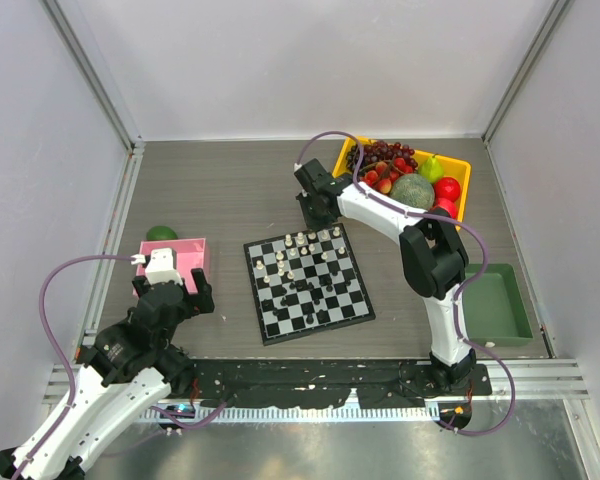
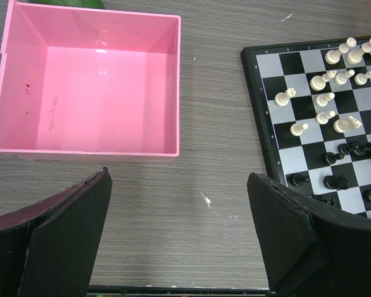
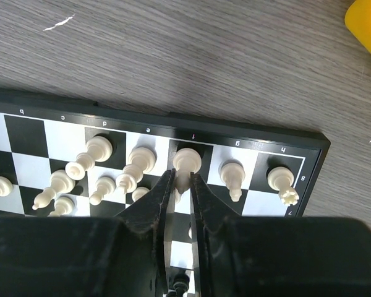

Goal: Set up the chess pieces on the board

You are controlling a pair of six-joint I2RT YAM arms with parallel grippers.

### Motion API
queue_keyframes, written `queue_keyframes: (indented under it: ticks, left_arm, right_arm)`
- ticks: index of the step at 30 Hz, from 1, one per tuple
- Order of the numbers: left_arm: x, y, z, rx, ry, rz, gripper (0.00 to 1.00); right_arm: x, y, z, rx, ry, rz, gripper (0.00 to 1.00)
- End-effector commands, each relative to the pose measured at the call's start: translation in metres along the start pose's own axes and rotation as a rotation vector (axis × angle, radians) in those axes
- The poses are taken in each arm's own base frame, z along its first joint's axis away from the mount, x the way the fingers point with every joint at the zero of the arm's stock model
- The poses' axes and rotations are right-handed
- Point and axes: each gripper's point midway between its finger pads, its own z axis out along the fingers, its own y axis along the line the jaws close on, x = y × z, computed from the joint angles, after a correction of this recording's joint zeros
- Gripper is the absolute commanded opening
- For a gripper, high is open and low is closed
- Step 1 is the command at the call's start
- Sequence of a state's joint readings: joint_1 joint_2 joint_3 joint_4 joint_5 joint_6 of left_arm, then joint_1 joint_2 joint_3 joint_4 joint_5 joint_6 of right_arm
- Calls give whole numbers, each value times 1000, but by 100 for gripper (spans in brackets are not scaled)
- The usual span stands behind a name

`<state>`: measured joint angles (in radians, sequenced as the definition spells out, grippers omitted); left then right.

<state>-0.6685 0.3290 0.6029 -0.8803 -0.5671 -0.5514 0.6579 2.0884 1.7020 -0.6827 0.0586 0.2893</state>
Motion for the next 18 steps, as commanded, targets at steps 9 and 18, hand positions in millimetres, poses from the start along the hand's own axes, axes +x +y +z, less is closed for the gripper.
queue_keyframes:
  ticks: [9, 18]
  left_arm:
    - [-8, -3, 1, 4, -36, -35, 100]
    - [-8, -3, 1, 5, -36, -33, 100]
  right_arm:
    - [-12, 5, -6, -21, -17, -16, 22]
    - [-6, 2, 1, -4, 6, -22, 22]
